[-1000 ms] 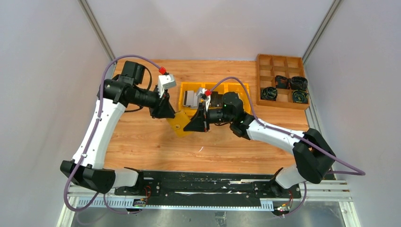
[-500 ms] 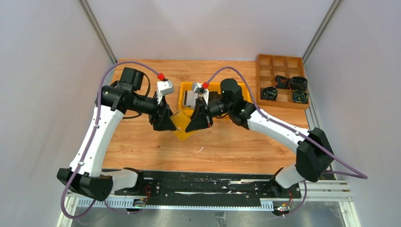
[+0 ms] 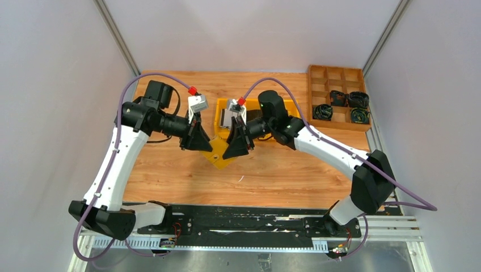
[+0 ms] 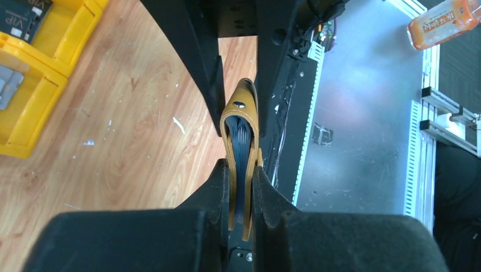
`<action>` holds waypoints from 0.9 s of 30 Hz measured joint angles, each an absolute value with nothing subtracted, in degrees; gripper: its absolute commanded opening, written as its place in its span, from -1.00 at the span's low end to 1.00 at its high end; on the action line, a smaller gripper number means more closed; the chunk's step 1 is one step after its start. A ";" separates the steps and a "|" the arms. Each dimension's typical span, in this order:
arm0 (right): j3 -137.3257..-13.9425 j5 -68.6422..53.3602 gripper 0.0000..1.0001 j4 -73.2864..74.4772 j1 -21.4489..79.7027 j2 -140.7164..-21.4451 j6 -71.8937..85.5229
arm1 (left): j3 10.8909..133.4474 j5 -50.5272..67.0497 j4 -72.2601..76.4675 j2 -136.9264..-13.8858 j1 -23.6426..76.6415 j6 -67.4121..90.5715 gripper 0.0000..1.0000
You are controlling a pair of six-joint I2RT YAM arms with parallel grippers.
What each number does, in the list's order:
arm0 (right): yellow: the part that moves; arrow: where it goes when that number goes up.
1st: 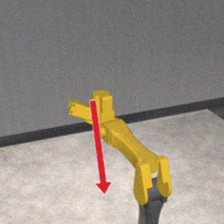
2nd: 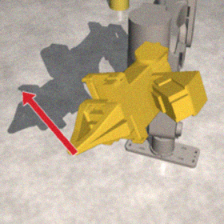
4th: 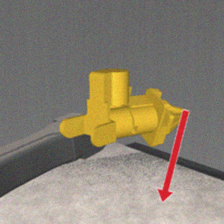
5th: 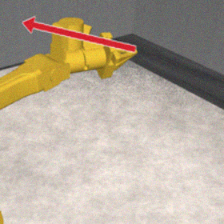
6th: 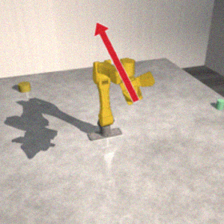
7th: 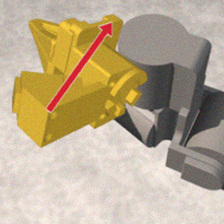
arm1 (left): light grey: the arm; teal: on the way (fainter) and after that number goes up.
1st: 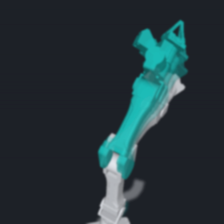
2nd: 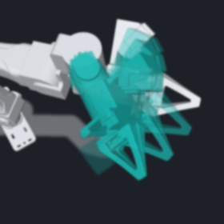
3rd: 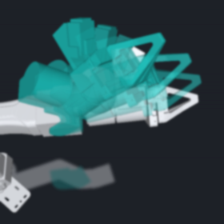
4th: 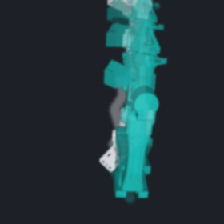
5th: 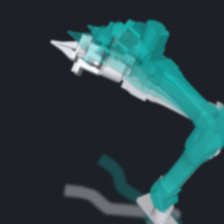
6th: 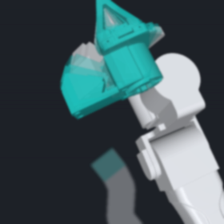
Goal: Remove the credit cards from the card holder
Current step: Open the card holder at the center of the board.
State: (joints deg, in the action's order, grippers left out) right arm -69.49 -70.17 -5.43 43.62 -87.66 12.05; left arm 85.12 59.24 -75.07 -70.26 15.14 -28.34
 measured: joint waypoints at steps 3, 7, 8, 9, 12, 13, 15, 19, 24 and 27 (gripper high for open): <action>-70.11 -62.81 0.33 -4.60 43.62 -87.26 12.25 | 85.27 57.71 -75.02 -72.47 15.16 -27.40 -1.00; -69.49 -45.04 0.49 -4.27 43.62 -84.64 15.88 | 85.12 51.92 -70.78 -74.48 15.16 -21.76 -1.00; -68.64 -38.74 0.52 -4.49 43.70 -83.05 17.32 | 84.62 49.63 -68.23 -74.43 15.14 -19.55 -1.00; -67.40 -32.62 0.52 -4.60 44.16 -81.03 18.72 | 83.81 47.05 -65.32 -73.91 15.14 -16.99 -1.00; -64.49 -15.35 0.52 -4.64 46.70 -75.13 21.82 | 79.35 40.40 -55.64 -70.52 15.14 -9.26 -1.00; -64.47 -11.18 0.50 -4.71 48.07 -74.00 23.03 | 77.56 38.57 -52.27 -68.97 15.14 -6.48 -1.00; -65.17 -6.33 0.46 -4.93 50.13 -73.43 25.12 | 74.78 36.16 -46.81 -66.39 15.14 -1.28 -1.00; -67.79 -3.07 0.39 -5.45 52.29 -76.71 29.58 | 73.25 34.65 -39.44 -64.90 15.14 7.66 -1.00; -69.89 -2.70 0.17 -5.50 53.63 -82.41 33.41 | 72.84 33.82 -34.83 -65.17 15.14 14.72 -1.00; -70.02 -2.02 0.04 -5.52 54.13 -83.44 35.00 | 72.73 32.62 -34.28 -65.17 15.05 17.08 -1.00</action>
State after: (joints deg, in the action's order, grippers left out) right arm -70.02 -2.02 -5.52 54.13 -83.44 35.00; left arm 72.73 32.62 -34.28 -65.17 15.05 17.08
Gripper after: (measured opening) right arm 0.571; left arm 0.077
